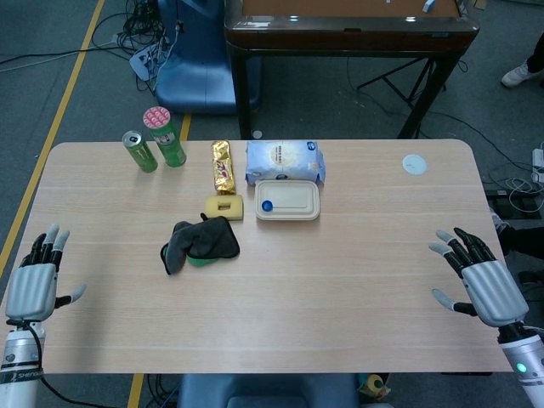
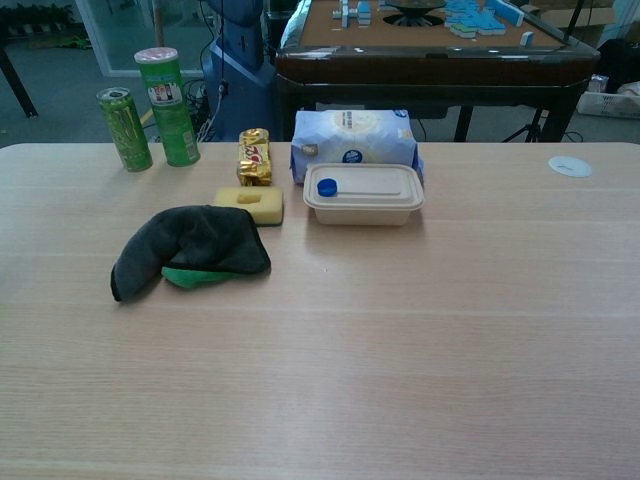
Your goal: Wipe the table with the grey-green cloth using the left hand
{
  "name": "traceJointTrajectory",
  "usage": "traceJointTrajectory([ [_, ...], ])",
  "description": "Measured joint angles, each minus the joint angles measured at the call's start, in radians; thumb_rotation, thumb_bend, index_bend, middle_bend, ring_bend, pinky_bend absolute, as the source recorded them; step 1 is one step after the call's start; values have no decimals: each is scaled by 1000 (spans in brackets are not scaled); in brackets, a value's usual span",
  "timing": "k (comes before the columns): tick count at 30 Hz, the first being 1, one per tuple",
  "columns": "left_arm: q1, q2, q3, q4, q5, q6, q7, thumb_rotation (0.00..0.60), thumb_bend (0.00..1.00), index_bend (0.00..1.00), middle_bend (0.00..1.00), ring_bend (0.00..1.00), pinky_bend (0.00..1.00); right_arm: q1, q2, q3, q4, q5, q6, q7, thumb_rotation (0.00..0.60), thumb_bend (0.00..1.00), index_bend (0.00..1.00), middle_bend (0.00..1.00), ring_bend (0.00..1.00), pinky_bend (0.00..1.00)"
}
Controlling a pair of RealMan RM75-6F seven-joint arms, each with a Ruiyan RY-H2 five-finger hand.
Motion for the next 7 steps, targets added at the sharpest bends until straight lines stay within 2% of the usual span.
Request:
traceJointTrajectory([
  [7,91,27,45,-52,75,95,0,600,138,35,0,0,242,5,-21,-5,20,-32,21,2,600,249,215,137,29,100],
])
